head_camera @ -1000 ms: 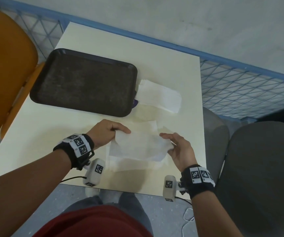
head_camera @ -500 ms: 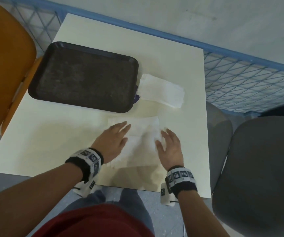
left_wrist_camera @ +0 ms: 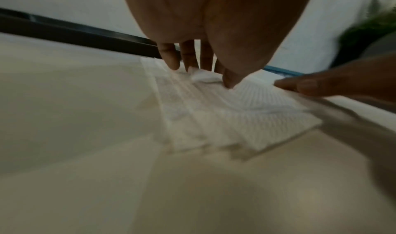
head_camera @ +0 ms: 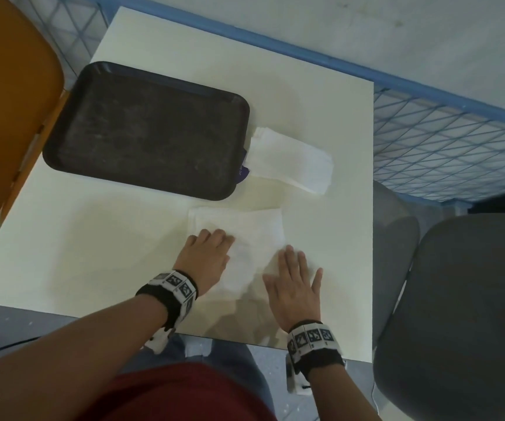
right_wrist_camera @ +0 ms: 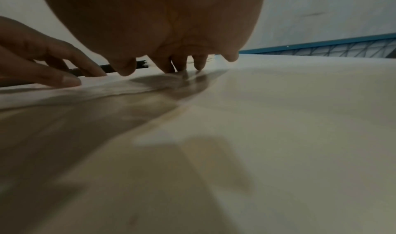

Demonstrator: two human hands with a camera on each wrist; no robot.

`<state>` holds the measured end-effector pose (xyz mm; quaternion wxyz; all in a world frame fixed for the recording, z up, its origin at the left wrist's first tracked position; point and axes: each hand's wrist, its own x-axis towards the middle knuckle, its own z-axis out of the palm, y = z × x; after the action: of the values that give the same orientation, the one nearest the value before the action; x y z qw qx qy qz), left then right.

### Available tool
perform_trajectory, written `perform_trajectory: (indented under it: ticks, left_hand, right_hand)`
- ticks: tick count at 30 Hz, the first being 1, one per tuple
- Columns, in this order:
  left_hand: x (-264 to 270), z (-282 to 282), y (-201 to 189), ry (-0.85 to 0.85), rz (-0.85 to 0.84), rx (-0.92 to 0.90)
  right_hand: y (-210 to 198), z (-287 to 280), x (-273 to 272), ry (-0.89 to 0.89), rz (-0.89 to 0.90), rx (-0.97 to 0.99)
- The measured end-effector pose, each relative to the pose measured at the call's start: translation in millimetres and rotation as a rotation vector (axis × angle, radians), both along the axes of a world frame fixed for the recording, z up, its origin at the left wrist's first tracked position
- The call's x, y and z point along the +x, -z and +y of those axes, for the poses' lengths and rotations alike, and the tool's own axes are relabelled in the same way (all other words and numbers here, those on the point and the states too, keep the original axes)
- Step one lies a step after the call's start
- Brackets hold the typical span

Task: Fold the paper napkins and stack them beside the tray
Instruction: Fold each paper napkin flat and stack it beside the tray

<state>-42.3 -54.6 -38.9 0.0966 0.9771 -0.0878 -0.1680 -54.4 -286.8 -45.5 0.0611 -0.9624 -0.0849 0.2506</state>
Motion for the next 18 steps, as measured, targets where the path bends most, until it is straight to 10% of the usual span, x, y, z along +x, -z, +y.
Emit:
perform_trajectory:
  ticks: [12,18]
  left_hand:
    - [34.8,11.7,-29.0,-0.251,0.021,-0.647]
    - [47.2,33.1,-2.5,-0.327,0.019,-0.192]
  right_hand:
    - [-24.6,12.2,59.3,-0.078,-0.108,0.395]
    - [-61.1,-10.0,147.0,0.095,0.026,0.474]
